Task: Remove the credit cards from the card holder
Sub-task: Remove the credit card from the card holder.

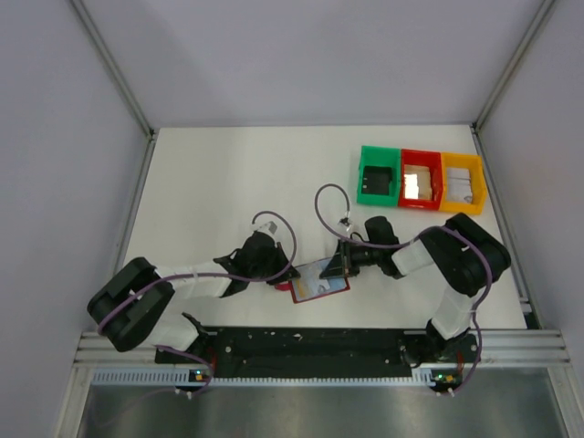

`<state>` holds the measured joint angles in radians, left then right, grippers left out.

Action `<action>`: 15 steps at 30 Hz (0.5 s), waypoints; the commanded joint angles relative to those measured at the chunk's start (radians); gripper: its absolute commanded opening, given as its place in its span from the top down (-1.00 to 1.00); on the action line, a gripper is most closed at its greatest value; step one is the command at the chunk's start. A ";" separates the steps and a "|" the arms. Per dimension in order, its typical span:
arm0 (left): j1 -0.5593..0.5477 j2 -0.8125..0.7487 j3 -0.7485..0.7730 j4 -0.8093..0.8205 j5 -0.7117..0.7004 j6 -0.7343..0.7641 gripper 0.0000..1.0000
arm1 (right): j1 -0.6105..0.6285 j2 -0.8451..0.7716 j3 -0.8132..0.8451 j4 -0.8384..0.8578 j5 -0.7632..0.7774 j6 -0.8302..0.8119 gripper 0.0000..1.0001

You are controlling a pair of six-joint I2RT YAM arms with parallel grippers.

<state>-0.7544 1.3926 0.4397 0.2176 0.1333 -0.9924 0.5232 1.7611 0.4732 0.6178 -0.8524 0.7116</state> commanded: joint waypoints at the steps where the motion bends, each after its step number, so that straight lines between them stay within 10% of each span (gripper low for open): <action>1: -0.002 -0.023 -0.030 -0.101 -0.044 0.031 1.00 | -0.008 -0.026 0.019 -0.009 -0.008 -0.033 1.00; 15: -0.002 -0.092 -0.062 -0.130 -0.077 0.066 1.00 | -0.086 -0.271 0.082 -0.498 0.187 -0.250 1.00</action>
<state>-0.7544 1.3186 0.4019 0.1673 0.1020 -0.9684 0.4610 1.5604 0.5224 0.2562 -0.7532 0.5449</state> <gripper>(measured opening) 0.008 0.007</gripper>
